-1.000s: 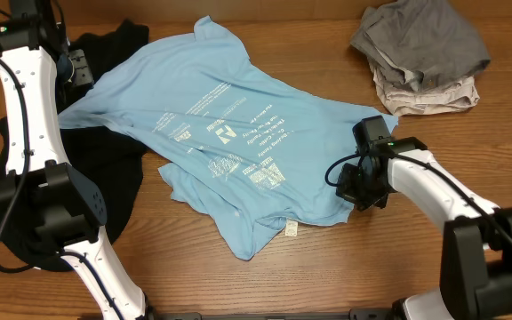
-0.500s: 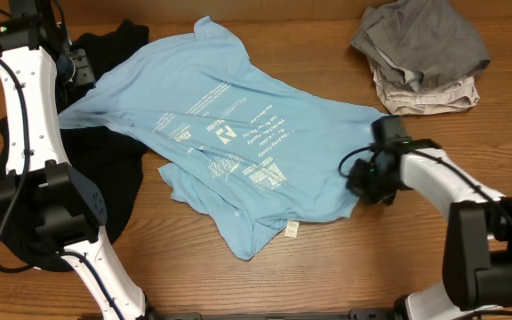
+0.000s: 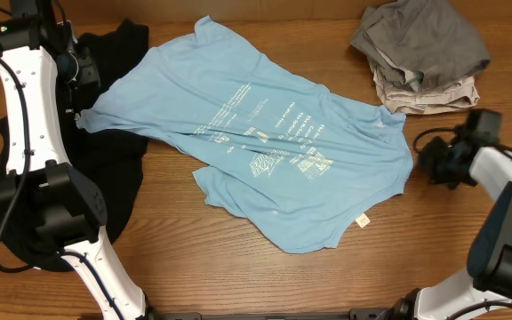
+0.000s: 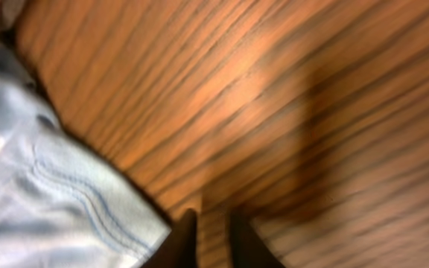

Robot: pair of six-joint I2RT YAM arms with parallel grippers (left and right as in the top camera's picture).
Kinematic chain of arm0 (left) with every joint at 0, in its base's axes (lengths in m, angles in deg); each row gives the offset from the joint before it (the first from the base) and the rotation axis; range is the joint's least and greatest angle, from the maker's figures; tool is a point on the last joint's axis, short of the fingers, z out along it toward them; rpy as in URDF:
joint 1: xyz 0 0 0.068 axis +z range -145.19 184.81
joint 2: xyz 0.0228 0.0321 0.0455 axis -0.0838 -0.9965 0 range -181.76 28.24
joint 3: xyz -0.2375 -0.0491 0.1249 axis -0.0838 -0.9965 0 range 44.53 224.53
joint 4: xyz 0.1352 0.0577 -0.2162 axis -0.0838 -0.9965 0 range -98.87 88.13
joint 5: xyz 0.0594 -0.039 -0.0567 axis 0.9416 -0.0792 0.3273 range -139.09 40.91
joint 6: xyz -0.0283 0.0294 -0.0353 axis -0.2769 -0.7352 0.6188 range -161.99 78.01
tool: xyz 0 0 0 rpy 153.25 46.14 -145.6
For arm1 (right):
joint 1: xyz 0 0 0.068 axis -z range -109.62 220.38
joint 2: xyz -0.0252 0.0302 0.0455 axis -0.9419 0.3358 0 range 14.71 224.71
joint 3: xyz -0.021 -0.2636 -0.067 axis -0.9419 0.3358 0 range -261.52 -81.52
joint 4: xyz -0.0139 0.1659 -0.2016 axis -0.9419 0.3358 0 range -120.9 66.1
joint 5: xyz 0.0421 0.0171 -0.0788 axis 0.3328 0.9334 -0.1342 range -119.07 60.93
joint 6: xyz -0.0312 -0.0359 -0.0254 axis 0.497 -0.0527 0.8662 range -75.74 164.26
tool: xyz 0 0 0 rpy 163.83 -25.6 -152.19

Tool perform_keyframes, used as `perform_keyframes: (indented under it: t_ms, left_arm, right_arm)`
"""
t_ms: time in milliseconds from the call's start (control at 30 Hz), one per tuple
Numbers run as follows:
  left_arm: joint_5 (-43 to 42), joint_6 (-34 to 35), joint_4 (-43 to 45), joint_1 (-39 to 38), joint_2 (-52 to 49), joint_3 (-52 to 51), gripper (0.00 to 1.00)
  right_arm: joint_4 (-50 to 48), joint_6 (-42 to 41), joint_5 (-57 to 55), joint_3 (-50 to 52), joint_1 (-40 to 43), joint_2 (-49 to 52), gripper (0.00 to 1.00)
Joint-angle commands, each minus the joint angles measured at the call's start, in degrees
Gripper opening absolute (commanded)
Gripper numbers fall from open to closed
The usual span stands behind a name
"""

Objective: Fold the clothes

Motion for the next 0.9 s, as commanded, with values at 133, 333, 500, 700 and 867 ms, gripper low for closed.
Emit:
perform_keyframes:
  t_ms: [133, 333, 500, 700, 867]
  left_arm:
    - [-1.09, 0.26, -0.48, -2.29, -0.35, 0.26, 0.46]
    - [-1.14, -0.76, -3.41, -2.64, 0.37, 0.31, 0.47]
    - [-1.62, -0.35, -6.99, -2.62, 4.50, 0.31, 0.49]
    - [-7.08, 0.83, -8.63, -2.23, 12.74, 0.31, 0.54]
    - [-6.60, 0.55, -10.64, -2.36, 17.97, 0.31, 0.57]
  right_arm:
    - [17.59, 3.98, 2.93, -19.89, -0.20, -0.22, 0.63]
    - [36.30, 6.75, 7.30, -33.09, -1.86, -2.67, 0.79]
    - [42.56, 6.69, 7.26, -35.63, -4.96, -9.53, 0.79]
    - [48.46, 4.44, 6.75, -35.63, -10.62, -18.01, 0.77]
    - [55.12, 0.22, 3.45, -34.91, -17.03, -21.59, 0.77]
